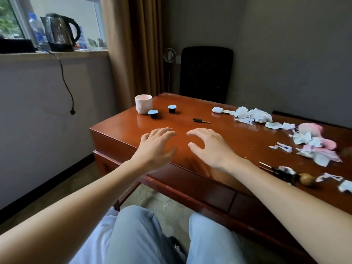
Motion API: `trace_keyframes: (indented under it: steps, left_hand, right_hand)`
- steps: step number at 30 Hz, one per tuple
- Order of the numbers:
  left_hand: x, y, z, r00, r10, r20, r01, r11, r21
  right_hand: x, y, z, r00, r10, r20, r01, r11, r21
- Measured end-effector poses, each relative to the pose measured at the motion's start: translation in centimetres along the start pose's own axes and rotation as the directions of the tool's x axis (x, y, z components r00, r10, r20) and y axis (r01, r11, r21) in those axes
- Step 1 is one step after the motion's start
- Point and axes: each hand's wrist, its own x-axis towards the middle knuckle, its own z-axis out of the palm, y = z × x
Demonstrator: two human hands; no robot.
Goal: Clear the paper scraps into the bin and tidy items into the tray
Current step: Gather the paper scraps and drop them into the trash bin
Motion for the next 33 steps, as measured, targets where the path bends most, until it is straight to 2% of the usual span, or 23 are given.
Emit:
trace_keyframes:
  steps: [16,33]
  left_hand:
    - [7.4,9.0,4.7,0.988,0.131,0.076,-0.129,0.991,-0.035]
    - [19.9,12.4,9.5,0.970,0.161,0.183,-0.152,0.987,-0.059]
  right_hand:
    - [-2.0,10.4,-5.6,0.977,0.210,-0.042,-0.211,0.977,-0.020]
    - [4.4,20.0,-9.4,0.942,0.326,-0.082,-0.329,0.944,-0.025]
